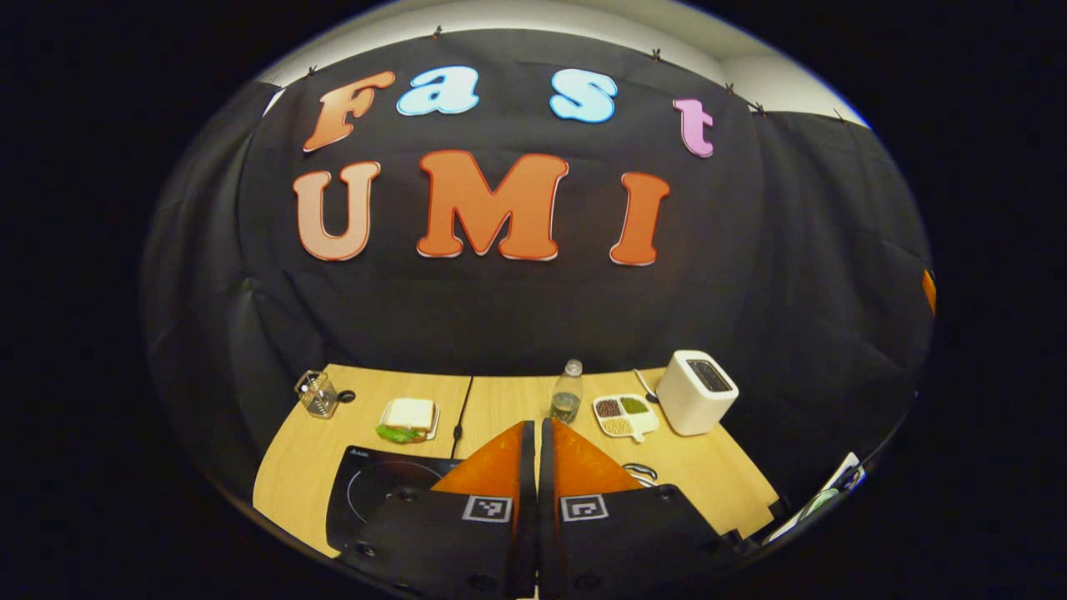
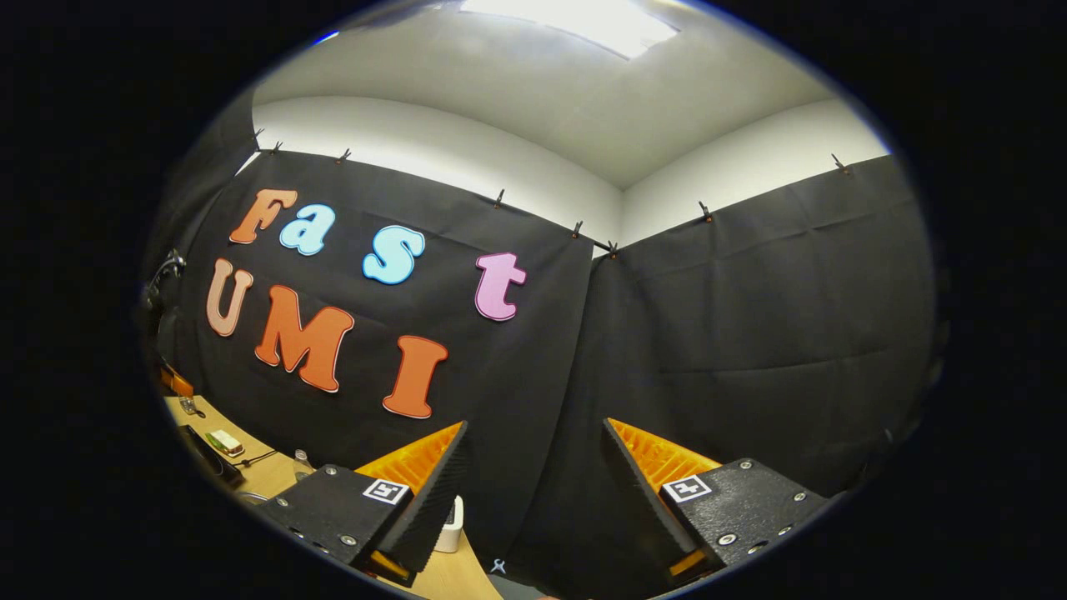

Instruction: First push the handle of the pot to place it horizontally, then grasp the pot with both hands and set it on the induction cooktop.

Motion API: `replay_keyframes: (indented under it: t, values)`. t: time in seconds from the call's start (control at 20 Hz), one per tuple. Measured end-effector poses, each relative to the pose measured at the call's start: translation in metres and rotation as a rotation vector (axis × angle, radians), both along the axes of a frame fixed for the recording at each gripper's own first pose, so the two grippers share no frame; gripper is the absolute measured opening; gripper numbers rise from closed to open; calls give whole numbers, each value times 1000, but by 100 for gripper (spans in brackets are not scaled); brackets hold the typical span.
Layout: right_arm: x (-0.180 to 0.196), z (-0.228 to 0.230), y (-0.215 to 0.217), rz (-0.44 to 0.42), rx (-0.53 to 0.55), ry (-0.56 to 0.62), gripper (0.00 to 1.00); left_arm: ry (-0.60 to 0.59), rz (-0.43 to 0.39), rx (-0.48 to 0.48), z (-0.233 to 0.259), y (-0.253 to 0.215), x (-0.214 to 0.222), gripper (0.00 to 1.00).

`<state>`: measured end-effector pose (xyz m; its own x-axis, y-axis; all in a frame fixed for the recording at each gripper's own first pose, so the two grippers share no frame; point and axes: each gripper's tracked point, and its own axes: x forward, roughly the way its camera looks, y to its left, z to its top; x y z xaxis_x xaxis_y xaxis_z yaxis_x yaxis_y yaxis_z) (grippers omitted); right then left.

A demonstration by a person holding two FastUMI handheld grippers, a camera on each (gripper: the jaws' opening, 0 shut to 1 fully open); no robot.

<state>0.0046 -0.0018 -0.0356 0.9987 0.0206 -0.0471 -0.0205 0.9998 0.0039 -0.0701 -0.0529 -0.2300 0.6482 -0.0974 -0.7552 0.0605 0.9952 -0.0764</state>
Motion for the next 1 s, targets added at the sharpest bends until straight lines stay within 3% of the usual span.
replay_keyframes:
  t: [0.3,0.65,1.0]
  values:
    - [-3,-13,-2,-3,-5,26,95,257,-36,-43,-52,-30,-56,7]
    - [-2,-35,11,25,18,68,95,556,18,-114,-109,-44,-136,7]
    - [6,-48,34,87,62,96,95,775,46,-114,-155,-55,-213,7]
